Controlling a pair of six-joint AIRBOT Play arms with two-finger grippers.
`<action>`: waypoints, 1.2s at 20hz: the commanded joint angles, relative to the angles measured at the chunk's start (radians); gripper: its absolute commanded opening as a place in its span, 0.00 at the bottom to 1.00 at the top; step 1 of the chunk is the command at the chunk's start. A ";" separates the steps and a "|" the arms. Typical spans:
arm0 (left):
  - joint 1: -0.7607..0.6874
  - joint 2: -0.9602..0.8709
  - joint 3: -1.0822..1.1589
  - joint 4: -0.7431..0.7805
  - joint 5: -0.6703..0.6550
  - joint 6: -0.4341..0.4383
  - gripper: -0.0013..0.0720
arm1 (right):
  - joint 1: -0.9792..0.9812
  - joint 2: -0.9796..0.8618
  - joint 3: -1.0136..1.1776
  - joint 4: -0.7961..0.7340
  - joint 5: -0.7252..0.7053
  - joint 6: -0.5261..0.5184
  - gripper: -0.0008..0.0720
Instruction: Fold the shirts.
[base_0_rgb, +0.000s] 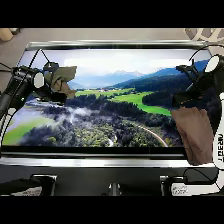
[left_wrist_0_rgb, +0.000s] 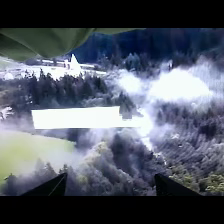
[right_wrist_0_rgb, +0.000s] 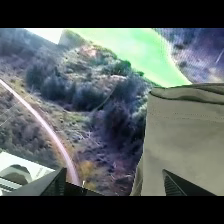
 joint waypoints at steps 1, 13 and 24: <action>0.000 -0.001 0.000 0.000 0.000 0.000 0.89 | 0.001 -0.001 0.001 0.000 0.000 0.000 0.88; 0.001 -0.003 -0.006 -0.055 0.411 -0.026 0.90 | 0.001 -0.001 0.001 0.003 -0.153 0.009 0.88; 0.508 -0.436 0.438 -0.386 0.231 -0.246 0.91 | 0.001 -0.006 0.001 0.212 -0.205 -0.044 0.88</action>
